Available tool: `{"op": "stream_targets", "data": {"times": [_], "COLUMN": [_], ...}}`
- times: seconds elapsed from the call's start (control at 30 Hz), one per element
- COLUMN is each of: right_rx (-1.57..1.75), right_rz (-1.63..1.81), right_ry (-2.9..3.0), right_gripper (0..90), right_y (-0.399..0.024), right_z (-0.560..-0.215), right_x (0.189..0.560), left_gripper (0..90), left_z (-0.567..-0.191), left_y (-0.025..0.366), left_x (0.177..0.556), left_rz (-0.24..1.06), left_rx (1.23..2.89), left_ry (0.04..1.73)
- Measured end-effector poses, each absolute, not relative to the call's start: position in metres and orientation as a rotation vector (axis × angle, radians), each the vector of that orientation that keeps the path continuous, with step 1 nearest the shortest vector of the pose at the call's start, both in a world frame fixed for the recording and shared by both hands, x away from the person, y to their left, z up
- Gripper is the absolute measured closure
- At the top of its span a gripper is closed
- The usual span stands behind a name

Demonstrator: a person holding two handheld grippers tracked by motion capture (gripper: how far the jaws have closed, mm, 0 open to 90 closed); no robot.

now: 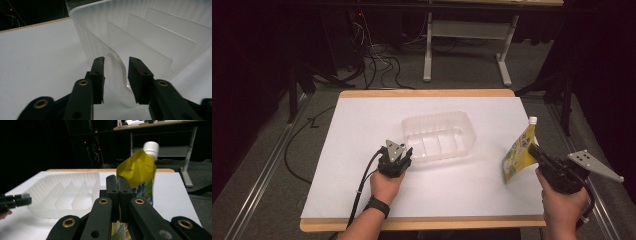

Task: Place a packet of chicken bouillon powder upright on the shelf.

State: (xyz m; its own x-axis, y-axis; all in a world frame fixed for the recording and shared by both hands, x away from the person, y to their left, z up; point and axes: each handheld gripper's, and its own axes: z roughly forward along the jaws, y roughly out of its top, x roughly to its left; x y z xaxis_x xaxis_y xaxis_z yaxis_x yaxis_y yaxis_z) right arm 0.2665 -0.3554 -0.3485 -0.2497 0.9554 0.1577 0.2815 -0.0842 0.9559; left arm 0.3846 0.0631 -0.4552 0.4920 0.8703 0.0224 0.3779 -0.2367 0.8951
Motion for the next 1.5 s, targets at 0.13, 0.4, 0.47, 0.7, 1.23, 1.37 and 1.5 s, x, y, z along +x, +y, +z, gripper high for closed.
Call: {"op": "stream_targets", "data": {"times": [0.13, 0.4, 0.47, 0.7, 1.23, 1.37, 1.5], "right_rx": [1.374, 1.367, 1.369, 1.363, 1.354, 1.350, 1.353], "right_rz": [1.348, 1.326, 1.327, 1.320, 1.322, 1.321, 1.321], "right_ry": [1.579, 1.596, 1.597, 1.598, 1.575, 1.580, 1.580], "right_gripper": [90.0, 90.0, 90.0, 90.0, 87.8, 84.7, 78.0], "right_y": [-0.355, -0.359, -0.360, -0.362, -0.361, -0.357, -0.354], "right_z": [-0.354, -0.354, -0.354, -0.353, -0.356, -0.358, -0.359], "right_x": [0.269, 0.268, 0.268, 0.267, 0.267, 0.268, 0.269], "left_gripper": [72.4, 75.7, 75.9, 77.5, 53.1, 47.7, 43.6], "left_z": [-0.456, -0.457, -0.457, -0.457, -0.449, -0.437, -0.430], "left_y": [0.063, 0.067, 0.067, 0.066, 0.078, 0.096, 0.114], "left_x": [0.386, 0.391, 0.391, 0.392, 0.387, 0.379, 0.367], "left_rz": [0.695, 0.665, 0.657, 0.647, 0.597, 0.574, 0.566], "left_rx": [1.825, 1.813, 1.811, 1.806, 1.794, 1.805, 1.827], "left_ry": [1.046, 1.047, 1.046, 1.041, 1.000, 0.959, 0.918]}}
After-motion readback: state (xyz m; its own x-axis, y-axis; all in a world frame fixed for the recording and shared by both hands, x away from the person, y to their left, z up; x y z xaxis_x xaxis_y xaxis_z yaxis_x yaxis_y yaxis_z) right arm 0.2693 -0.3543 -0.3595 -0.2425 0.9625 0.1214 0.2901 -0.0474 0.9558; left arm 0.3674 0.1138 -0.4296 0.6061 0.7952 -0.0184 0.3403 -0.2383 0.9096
